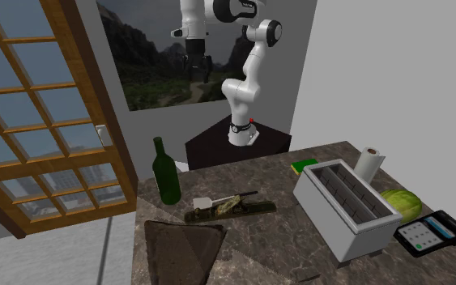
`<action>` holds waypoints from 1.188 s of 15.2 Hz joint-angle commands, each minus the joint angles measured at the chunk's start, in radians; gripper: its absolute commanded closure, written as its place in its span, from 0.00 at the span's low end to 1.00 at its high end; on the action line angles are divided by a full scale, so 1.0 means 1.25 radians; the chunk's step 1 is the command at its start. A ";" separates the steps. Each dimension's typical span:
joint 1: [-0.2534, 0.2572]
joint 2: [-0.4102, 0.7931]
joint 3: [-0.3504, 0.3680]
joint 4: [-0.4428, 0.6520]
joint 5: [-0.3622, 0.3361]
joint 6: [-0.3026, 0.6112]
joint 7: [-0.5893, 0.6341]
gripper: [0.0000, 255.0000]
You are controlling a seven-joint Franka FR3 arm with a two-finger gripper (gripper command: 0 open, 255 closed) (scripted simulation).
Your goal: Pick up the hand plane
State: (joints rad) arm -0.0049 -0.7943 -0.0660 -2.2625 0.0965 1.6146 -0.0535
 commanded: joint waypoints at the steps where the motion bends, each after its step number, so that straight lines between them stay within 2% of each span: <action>1: 0.000 0.000 0.000 0.000 0.000 0.000 0.000 0.00; 9: 0.004 0.074 0.183 -0.057 0.018 0.112 0.204 0.00; 14: -0.002 0.168 0.295 -0.052 0.012 0.177 0.338 0.00; 18: -0.015 0.269 0.384 -0.026 -0.014 0.223 0.453 0.00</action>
State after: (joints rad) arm -0.0191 -0.4962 0.3832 -2.3067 0.0889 1.8769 0.4707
